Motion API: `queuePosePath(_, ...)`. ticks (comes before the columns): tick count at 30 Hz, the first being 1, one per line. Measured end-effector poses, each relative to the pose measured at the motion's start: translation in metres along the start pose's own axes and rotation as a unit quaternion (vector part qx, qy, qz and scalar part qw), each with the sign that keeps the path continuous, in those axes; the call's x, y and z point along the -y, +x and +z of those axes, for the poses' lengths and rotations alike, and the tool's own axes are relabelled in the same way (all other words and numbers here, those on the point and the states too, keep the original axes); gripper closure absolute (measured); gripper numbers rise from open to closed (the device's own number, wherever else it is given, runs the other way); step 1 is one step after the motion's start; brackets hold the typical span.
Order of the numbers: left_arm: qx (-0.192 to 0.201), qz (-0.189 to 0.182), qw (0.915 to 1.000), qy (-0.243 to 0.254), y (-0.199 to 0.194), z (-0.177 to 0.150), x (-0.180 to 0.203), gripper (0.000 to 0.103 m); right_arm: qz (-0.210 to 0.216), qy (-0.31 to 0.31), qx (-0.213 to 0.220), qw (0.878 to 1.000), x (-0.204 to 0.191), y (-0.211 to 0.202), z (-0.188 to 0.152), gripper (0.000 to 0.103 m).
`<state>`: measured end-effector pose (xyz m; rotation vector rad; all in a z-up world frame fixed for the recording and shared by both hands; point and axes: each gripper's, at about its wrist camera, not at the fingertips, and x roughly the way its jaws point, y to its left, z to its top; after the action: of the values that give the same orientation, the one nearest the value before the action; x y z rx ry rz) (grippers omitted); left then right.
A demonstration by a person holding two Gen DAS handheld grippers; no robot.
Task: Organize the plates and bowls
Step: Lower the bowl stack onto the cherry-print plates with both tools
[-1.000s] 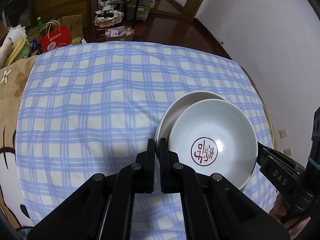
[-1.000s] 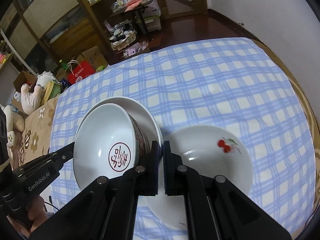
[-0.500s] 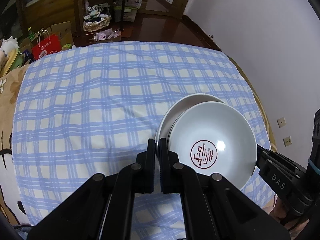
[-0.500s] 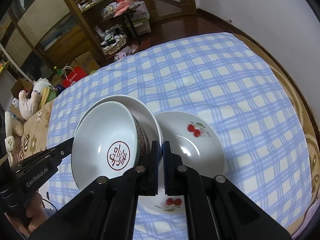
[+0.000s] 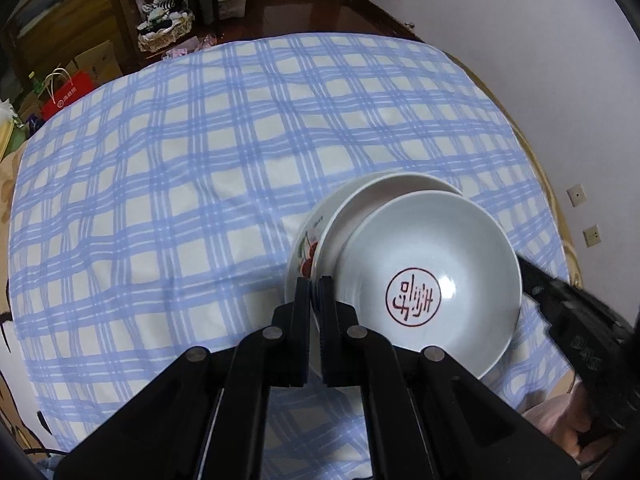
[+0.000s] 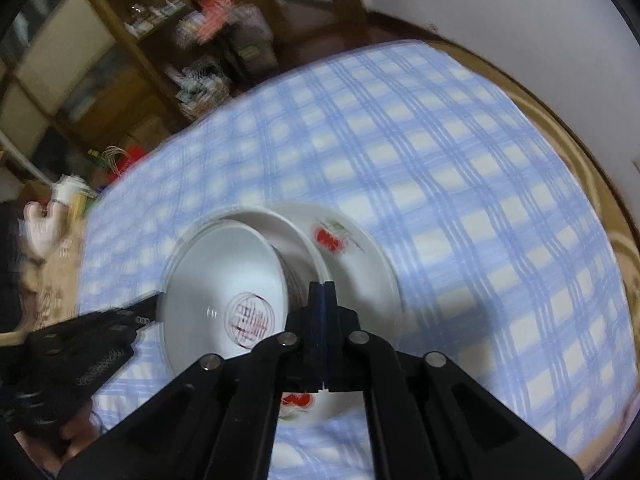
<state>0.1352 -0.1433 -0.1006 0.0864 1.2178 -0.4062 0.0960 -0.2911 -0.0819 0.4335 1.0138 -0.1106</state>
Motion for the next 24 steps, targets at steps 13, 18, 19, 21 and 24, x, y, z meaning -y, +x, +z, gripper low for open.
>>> queuePosePath(13, 0.003, 0.011, 0.9999, 0.003, -0.001, 0.003, -0.004, 0.091, -0.018, -0.003, 0.031, 0.999, 0.008, -0.016, 0.012, 0.102)
queuePosePath(18, 0.036, 0.035, 0.9987, 0.012, -0.022, -0.003, -0.005, 0.086, -0.009, -0.002, 0.029, 1.000, 0.010, -0.020, 0.007, 0.102)
queuePosePath(19, 0.038, 0.037, 0.9985, 0.011, -0.025, -0.004, -0.007, 0.085, -0.009, -0.004, 0.030, 0.999, 0.010, -0.021, 0.005, 0.102)
queuePosePath(21, 0.044, 0.049, 0.9978, 0.011, -0.031, -0.007, -0.009, 0.084, -0.010, -0.010, 0.031, 0.999, 0.007, -0.025, 0.003, 0.101)
queuePosePath(24, 0.054, 0.050, 0.9973, 0.006, -0.043, -0.013, -0.013, 0.081, -0.006, -0.021, 0.034, 0.999, 0.001, -0.034, -0.001, 0.094)
